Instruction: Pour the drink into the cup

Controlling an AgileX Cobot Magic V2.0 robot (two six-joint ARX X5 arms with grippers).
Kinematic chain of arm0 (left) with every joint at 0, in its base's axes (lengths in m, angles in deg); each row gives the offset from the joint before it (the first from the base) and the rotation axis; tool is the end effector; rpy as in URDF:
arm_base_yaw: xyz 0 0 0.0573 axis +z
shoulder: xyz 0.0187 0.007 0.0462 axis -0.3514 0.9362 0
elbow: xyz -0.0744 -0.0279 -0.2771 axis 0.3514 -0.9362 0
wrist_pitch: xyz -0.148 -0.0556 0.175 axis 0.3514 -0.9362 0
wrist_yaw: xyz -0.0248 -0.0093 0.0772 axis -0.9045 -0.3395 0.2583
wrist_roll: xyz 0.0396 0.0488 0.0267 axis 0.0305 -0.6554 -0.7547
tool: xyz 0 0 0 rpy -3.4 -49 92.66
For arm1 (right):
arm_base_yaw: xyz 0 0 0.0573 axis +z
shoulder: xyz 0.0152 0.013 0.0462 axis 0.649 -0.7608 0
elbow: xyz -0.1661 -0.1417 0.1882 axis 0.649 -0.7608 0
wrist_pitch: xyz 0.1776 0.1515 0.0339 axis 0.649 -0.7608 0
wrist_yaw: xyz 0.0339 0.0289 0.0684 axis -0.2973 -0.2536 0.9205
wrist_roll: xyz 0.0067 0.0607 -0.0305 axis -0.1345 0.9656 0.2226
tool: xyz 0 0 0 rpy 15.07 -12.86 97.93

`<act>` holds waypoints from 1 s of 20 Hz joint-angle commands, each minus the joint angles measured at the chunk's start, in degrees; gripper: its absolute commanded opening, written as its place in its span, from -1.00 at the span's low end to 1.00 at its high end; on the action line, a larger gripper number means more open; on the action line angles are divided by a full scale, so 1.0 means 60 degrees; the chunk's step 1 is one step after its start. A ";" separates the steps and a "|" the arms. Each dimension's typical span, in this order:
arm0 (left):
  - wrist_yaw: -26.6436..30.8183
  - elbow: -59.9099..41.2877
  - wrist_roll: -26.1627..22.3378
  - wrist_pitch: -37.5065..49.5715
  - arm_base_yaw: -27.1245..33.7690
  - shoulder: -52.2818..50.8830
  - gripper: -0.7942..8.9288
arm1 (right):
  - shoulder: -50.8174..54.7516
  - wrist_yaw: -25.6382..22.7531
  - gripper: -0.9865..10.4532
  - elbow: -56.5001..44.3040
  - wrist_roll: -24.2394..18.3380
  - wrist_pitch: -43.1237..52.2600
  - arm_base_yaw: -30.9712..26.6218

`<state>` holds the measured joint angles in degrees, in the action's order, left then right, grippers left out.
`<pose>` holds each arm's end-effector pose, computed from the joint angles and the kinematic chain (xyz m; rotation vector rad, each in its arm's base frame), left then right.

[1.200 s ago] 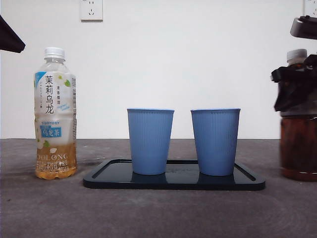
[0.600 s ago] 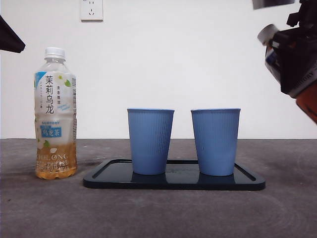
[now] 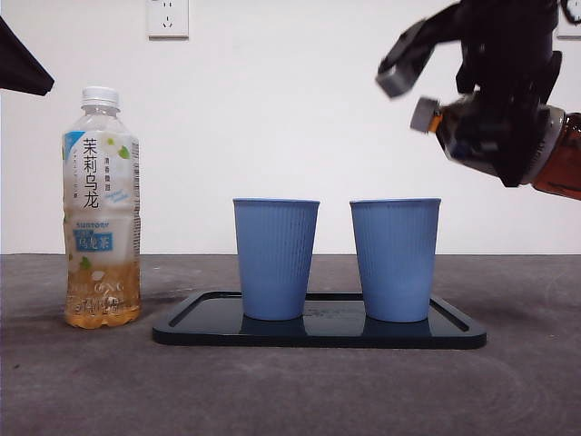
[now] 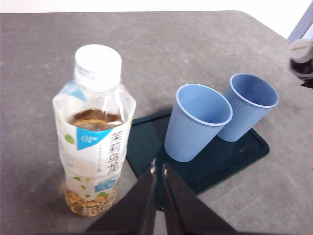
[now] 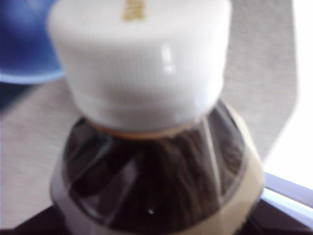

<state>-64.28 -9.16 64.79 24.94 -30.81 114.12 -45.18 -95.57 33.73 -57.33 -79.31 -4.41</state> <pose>0.1309 -0.0461 0.2805 -0.0784 0.4171 -0.6127 0.2422 0.1355 0.2793 -1.1021 0.9539 0.1257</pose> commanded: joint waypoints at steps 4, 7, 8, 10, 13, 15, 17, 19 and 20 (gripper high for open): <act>-0.0055 0.0120 -0.0044 0.0109 -0.0193 0.0069 -0.78 | -0.0816 -0.1596 -0.48 0.0364 -0.1253 0.0058 0.0328; -0.0055 0.0120 -0.0044 0.0109 -0.0200 0.0069 -0.78 | -0.1107 -0.2062 -0.48 0.0364 -0.1690 0.0084 0.0463; -0.0055 0.0120 -0.0044 0.0109 -0.0200 0.0069 -0.78 | -0.1209 -0.2320 -0.48 0.0364 -0.1851 0.0084 0.0510; -0.0055 0.0120 -0.0044 0.0113 -0.0200 0.0069 -0.78 | -0.1362 -0.2685 -0.48 0.0364 -0.2167 0.0106 0.0601; -0.0055 0.0120 -0.0044 0.0113 -0.0200 0.0069 -0.78 | -0.1413 -0.2871 -0.48 0.0364 -0.2379 0.0262 0.0736; -0.0055 0.0120 -0.0044 0.0113 -0.0200 0.0069 -0.78 | -0.1413 -0.3100 -0.48 0.0364 -0.2521 0.0288 0.0794; -0.0055 0.0120 -0.0044 0.0113 -0.0200 0.0069 -0.78 | -0.1413 -0.3126 -0.48 0.0364 -0.2561 0.0291 0.0827; -0.0055 0.0120 -0.0044 0.0113 -0.0200 0.0069 -0.78 | -0.1413 -0.3235 -0.48 0.0364 -0.2521 0.0299 0.0838; -0.0055 0.0120 -0.0047 0.0113 -0.0200 0.0069 -0.78 | -0.1410 -0.3297 -0.48 0.0364 -0.2342 0.0335 0.0838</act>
<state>-64.28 -9.16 64.79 24.96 -31.75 114.12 -53.26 -112.73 33.95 -71.43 -77.84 0.02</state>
